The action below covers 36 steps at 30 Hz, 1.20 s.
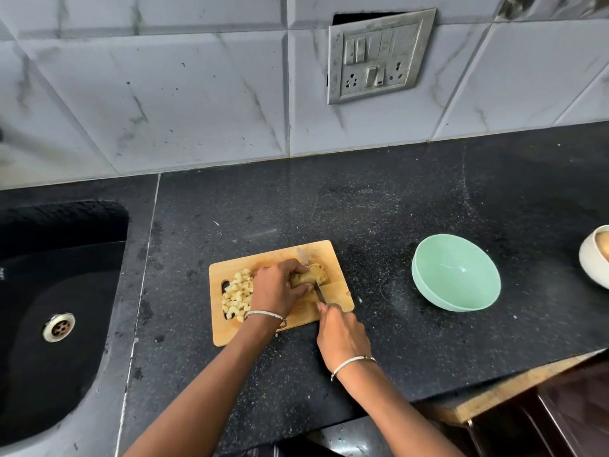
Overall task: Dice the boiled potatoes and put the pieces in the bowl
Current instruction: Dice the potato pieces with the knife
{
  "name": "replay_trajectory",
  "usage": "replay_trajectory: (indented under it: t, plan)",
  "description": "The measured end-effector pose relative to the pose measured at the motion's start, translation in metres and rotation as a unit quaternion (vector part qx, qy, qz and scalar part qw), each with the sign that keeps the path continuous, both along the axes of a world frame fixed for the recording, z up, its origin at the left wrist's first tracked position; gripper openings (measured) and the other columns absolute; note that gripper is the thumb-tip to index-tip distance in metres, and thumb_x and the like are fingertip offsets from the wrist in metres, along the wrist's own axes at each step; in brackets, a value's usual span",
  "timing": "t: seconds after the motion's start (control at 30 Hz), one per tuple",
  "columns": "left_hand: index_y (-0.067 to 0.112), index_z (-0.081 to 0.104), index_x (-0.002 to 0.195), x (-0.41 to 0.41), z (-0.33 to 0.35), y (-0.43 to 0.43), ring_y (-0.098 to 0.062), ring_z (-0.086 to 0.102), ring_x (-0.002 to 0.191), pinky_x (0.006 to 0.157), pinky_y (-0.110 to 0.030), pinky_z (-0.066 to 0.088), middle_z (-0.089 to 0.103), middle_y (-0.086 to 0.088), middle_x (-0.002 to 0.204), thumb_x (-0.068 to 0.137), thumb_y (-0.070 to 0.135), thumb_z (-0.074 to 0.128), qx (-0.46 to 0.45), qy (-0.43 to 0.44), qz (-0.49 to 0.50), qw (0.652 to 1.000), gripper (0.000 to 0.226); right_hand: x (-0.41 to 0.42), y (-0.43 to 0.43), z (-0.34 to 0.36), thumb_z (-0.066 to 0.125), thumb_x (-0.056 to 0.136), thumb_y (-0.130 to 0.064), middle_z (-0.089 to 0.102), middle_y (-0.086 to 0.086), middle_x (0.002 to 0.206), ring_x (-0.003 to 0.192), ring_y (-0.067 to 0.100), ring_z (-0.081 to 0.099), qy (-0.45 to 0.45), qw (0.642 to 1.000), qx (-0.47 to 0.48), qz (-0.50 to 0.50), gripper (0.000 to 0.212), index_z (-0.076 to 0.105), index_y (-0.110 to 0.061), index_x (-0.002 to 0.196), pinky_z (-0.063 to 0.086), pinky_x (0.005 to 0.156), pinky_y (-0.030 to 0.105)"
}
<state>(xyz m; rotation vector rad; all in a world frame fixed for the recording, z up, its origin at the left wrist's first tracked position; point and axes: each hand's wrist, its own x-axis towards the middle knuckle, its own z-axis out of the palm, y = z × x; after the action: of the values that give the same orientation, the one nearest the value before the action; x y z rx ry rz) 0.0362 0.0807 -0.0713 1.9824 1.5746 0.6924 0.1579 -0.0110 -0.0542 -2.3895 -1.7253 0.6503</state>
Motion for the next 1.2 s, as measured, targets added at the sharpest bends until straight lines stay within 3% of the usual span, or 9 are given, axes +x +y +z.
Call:
replay_trajectory:
  t: [0.3, 0.5, 0.83, 1.0, 1.2]
  plan:
    - [0.027, 0.067, 0.102, 0.001, 0.004, -0.006, -0.013, 0.066, 0.084, 0.075, -0.03, 0.052, 0.071, 0.012, 0.098, 0.069, 0.029, 0.083, 0.006, 0.044, -0.016, 0.999, 0.037, -0.005, -0.001, 0.004, 0.024, 0.105, -0.045, 0.064, 0.013, 0.115, 0.105, 0.037, 0.063, -0.005, 1.0, -0.009, -0.009, 0.046, 0.054, -0.012, 0.115, 0.046, 0.073, 0.039]
    - [0.027, 0.067, 0.098, 0.006, 0.004, -0.009, -0.016, 0.066, 0.077, 0.067, -0.029, 0.05, 0.072, 0.012, 0.092, 0.067, 0.026, 0.079, 0.011, 0.045, 0.023, 0.999, 0.033, -0.004, -0.006, 0.005, 0.025, 0.105, -0.045, 0.065, 0.012, 0.115, 0.107, 0.036, 0.063, -0.003, 1.0, -0.016, -0.01, 0.046, 0.056, -0.012, 0.115, 0.048, 0.076, 0.039]
    - [0.024, 0.07, 0.098, 0.003, 0.006, -0.007, -0.008, 0.062, 0.078, 0.074, -0.023, 0.048, 0.071, 0.015, 0.096, 0.065, 0.026, 0.087, -0.014, 0.004, 0.02, 1.0, 0.037, 0.007, -0.031, 0.01, 0.02, 0.104, -0.047, 0.064, 0.014, 0.108, 0.103, 0.037, 0.062, 0.011, 1.0, -0.009, 0.001, 0.049, 0.055, -0.013, 0.109, 0.044, 0.071, 0.04]
    - [0.025, 0.069, 0.101, 0.001, 0.005, -0.007, -0.01, 0.066, 0.083, 0.077, -0.026, 0.052, 0.072, 0.012, 0.093, 0.064, 0.026, 0.088, -0.018, -0.006, 0.016, 1.0, 0.042, 0.007, -0.03, 0.017, 0.017, 0.103, -0.048, 0.066, 0.014, 0.098, 0.094, 0.038, 0.063, 0.034, 0.998, 0.049, -0.01, 0.05, 0.054, -0.015, 0.1, 0.04, 0.067, 0.041]
    - [0.025, 0.067, 0.098, -0.003, 0.0, -0.009, -0.01, 0.066, 0.08, 0.077, -0.035, 0.057, 0.071, 0.009, 0.087, 0.065, 0.027, 0.087, -0.004, -0.027, 0.025, 0.999, 0.038, 0.006, -0.02, 0.023, 0.019, 0.104, -0.047, 0.066, 0.014, 0.1, 0.096, 0.039, 0.063, 0.029, 0.998, 0.056, 0.004, 0.049, 0.056, -0.015, 0.106, 0.044, 0.069, 0.042]
